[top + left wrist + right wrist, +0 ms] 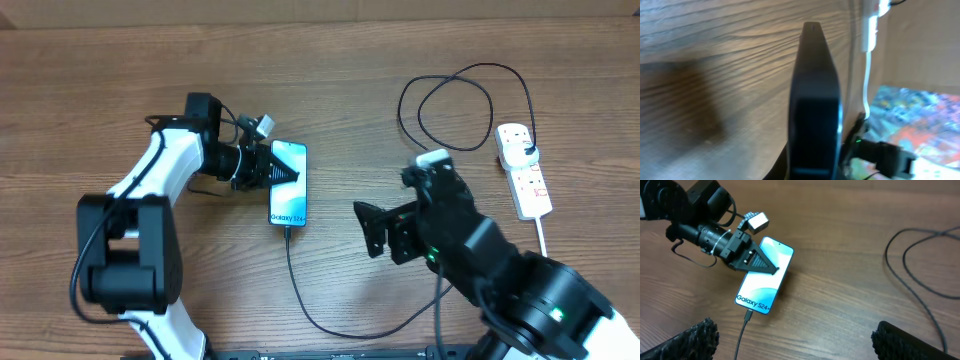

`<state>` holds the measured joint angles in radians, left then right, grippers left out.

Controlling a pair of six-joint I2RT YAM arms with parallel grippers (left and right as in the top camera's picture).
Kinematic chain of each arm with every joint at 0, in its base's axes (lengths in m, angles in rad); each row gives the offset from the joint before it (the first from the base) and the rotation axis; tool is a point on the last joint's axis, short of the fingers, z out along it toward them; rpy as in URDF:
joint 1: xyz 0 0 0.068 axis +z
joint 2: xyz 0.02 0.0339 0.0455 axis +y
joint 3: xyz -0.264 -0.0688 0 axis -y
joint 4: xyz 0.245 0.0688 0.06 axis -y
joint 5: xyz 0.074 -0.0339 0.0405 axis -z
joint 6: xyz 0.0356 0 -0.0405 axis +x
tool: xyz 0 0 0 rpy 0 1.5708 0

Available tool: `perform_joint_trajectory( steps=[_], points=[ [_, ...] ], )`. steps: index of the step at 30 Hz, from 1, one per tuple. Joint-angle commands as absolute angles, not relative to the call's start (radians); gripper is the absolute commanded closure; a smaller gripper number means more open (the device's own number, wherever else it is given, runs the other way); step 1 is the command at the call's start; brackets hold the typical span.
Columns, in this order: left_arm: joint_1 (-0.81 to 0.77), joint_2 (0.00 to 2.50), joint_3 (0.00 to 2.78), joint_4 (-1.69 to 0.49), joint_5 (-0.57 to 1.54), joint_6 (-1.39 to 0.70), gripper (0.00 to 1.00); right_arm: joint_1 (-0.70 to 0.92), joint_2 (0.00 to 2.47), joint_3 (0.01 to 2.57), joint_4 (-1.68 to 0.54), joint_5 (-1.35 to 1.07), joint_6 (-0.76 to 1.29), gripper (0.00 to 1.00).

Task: Plug charger to phone and switch on socket
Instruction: 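Lower the phone flat onto the table with the left gripper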

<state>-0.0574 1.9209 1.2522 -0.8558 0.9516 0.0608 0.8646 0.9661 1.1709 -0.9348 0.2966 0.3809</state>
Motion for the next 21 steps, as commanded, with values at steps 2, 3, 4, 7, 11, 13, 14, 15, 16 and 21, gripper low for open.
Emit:
perform_joint_trajectory(
  steps=[2, 3, 4, 7, 11, 13, 14, 15, 16, 21],
  points=[
    [-0.060, 1.998, 1.264, -0.857, 0.892, 0.180, 0.96, 0.863, 1.028, 1.183, -0.923, 0.287, 0.443, 0.00],
    [-0.060, 2.014, 1.264, -0.855, 0.874, 0.183, 0.96, 0.863, 1.040, 1.183, -0.919, 0.286, 0.446, 0.00],
    [-0.060, 2.028, 1.264, -0.849, 0.857, 0.184, 0.96, 0.863, 1.048, 1.183, -0.913, 0.286, 0.445, 0.00],
    [-0.064, 2.067, 1.264, -0.831, 0.835, 0.183, 0.96, 0.863, 1.068, 1.183, -0.878, 0.287, 0.445, 0.00],
    [-0.066, 2.111, 1.264, -0.818, 0.835, 0.183, 0.96, 0.863, 1.073, 1.183, -0.818, 0.287, 0.446, 0.00],
    [-0.066, 2.123, 1.264, -0.815, 0.834, 0.183, 0.96, 0.863, 1.073, 1.183, -0.810, 0.287, 0.445, 0.00],
    [-0.066, 2.127, 1.264, -0.815, 0.831, 0.183, 0.96, 0.863, 1.073, 1.183, -0.812, 0.287, 0.445, 0.00],
    [-0.066, 2.127, 1.264, -0.814, 0.828, 0.183, 0.96, 0.863, 1.074, 1.183, -0.818, 0.287, 0.445, 0.00],
    [-0.066, 2.127, 1.264, -0.813, 0.826, 0.184, 0.96, 0.863, 1.074, 1.183, -0.823, 0.287, 0.445, 0.00],
    [-0.066, 2.127, 1.264, -0.815, 0.771, 0.181, 0.83, 0.863, 1.075, 1.183, -0.873, 0.287, 0.445, 0.00]
  ],
)
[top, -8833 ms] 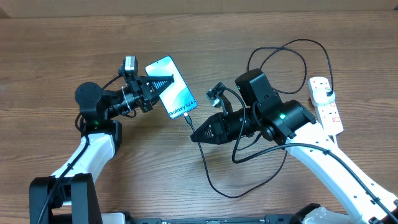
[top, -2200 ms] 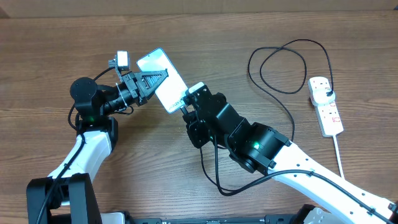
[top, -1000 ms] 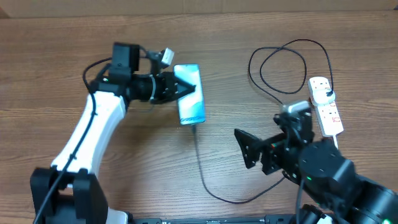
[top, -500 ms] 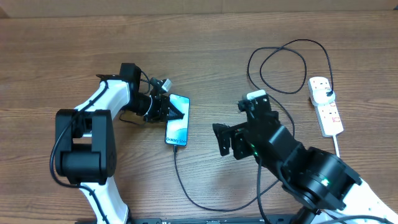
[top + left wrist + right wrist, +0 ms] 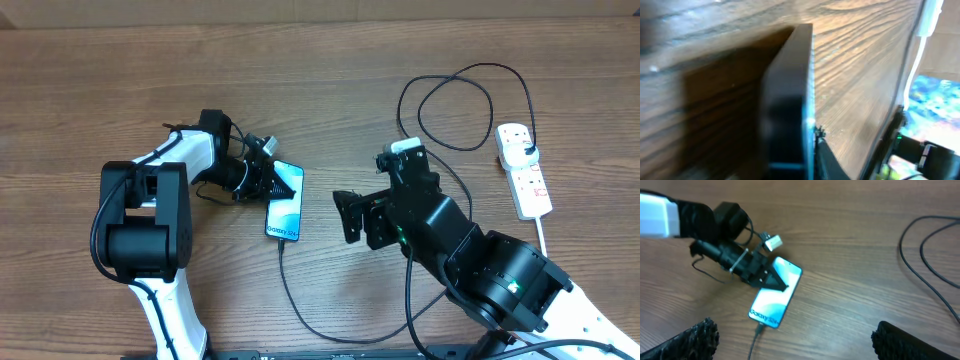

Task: Plug charger to phone and switch on socket
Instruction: 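Lower the phone flat onto the table with the left gripper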

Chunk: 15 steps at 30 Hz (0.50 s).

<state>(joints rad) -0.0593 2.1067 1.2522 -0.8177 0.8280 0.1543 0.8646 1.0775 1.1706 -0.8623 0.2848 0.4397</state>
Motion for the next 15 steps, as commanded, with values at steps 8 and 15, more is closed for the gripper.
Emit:
perform_joint_trajectory(
  steps=[8, 15],
  points=[
    [-0.066, 2.127, 1.264, -0.822, 0.658, 0.155, 0.59, 0.863, 1.075, 1.183, -0.881, 0.287, 0.445, 0.00],
    [-0.066, 2.126, 1.274, -0.853, 0.548, 0.104, 0.43, 0.863, 1.075, 1.183, -0.881, 0.287, 0.445, 0.00]
  ],
)
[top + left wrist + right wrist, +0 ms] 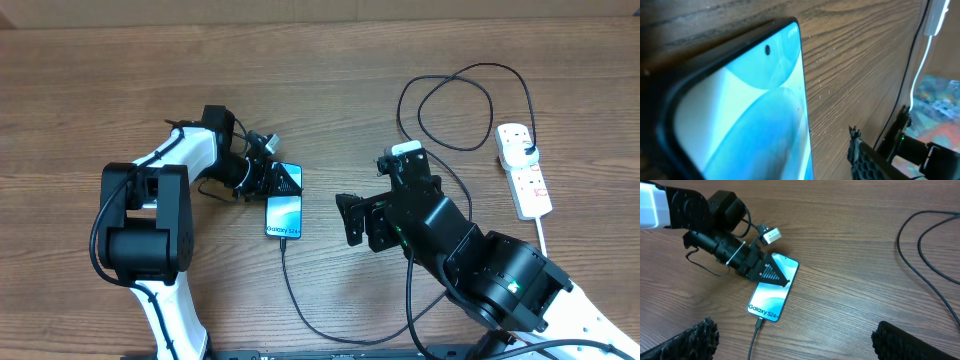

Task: Plug charger to phone and switch on socket
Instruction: 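Lower the phone flat onto the table with the left gripper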

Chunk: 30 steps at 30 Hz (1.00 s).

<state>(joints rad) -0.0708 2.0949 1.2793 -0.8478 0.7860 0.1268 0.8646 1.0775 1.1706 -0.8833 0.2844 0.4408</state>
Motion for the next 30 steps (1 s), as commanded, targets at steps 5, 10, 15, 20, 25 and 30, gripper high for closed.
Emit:
perform_joint_trajectory(
  steps=[5, 10, 15, 20, 25, 30],
  points=[
    [-0.066, 2.126, 1.280, -0.908, 0.455, 0.102, 0.22, 0.863, 1.075, 1.183, -0.881, 0.287, 0.445, 0.00],
    [-0.066, 2.126, 1.280, -0.947, 0.362, 0.100, 0.14, 0.863, 1.075, 1.183, -0.881, 0.287, 0.445, 0.00],
    [-0.067, 2.126, 1.280, -0.949, 0.347, 0.100, 0.11, 0.863, 1.075, 1.183, -0.881, 0.287, 0.445, 0.00],
    [-0.081, 2.126, 1.280, -0.950, 0.289, 0.100, 0.03, 0.863, 1.075, 1.183, -0.881, 0.287, 0.445, 0.00],
    [-0.121, 2.126, 1.280, -0.953, 0.232, 0.100, 0.00, 0.863, 1.075, 1.183, -0.881, 0.287, 0.445, 0.00],
    [-0.159, 2.126, 1.280, -0.952, 0.147, 0.100, 0.00, 0.863, 1.075, 1.183, -0.881, 0.287, 0.445, 0.00]
  ],
)
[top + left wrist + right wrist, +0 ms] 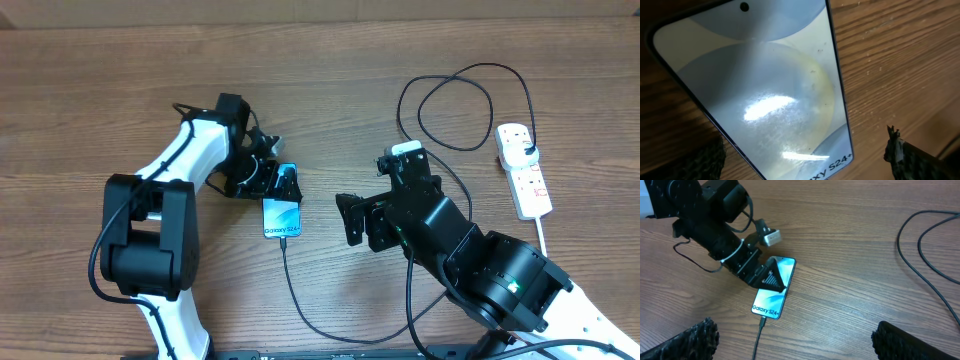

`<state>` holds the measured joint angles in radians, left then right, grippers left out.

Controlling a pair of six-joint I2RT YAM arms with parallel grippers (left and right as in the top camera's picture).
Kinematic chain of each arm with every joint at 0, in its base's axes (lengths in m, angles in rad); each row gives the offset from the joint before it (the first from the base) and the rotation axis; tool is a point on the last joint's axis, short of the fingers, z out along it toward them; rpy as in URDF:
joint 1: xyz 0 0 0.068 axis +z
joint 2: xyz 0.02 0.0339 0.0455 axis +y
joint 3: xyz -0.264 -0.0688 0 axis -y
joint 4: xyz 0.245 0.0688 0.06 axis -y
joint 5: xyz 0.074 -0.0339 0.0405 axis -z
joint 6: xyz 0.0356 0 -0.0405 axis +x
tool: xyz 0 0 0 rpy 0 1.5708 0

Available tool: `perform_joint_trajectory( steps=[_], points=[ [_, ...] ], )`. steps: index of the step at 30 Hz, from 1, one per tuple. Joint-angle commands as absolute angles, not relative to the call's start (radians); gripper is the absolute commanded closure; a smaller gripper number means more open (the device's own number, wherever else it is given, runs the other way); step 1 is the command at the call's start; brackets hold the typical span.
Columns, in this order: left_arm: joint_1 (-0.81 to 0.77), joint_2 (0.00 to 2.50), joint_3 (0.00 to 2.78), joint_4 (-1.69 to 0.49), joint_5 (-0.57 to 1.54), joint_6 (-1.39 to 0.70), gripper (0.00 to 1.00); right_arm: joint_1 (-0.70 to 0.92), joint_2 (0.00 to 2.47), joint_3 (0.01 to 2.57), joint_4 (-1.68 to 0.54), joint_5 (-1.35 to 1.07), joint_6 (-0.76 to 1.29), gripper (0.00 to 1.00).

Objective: Plug charger to phone and switch on socket

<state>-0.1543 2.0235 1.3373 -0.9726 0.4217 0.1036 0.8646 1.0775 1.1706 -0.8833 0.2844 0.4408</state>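
Note:
The phone (283, 216) lies screen up on the table with the black charger plug (763, 322) in its lower end. Its lit screen (775, 90) fills the left wrist view. My left gripper (274, 183) stands open over the phone's upper end, one finger (702, 161) on each side of it. My right gripper (350, 220) hangs open right of the phone, holding nothing; its fingers (692, 339) frame an open stretch of wood. The white socket strip (526, 176) lies at the far right with a plug in it; its switch is too small to read.
The black cable (300, 305) runs from the phone toward the front edge, under my right arm, then loops (455, 105) at the back right to the strip. A white lead (543, 235) leaves the strip's near end.
My left wrist has turned and now looks straight down on the screen instead of along it. The phone lies slightly straighter. My right arm has not moved.
My left gripper was first at the phone's upper end, farther right and back, with my right arm lower down. Then the phone lay nearer and to the left, and my right gripper was closer to it. The cable stayed plugged in throughout.

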Motion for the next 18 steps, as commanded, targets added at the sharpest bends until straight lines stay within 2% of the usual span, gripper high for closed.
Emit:
perform_joint_trajectory(
  steps=[1, 11, 18],
  points=[
    [-0.167, 2.126, 1.280, -0.953, 0.119, 0.096, 0.00, 0.863, 1.075, 1.183, -0.881, 0.287, 0.445, 0.00],
    [-0.152, 2.067, 1.383, -1.068, 0.124, 0.021, 0.00, 0.863, 1.075, 1.183, -0.881, 0.287, 0.445, 0.00],
    [-0.181, 1.702, 1.448, -1.131, 0.189, -0.037, 0.00, 0.863, 1.075, 1.183, -0.881, 0.287, 0.445, 0.00]
  ],
)
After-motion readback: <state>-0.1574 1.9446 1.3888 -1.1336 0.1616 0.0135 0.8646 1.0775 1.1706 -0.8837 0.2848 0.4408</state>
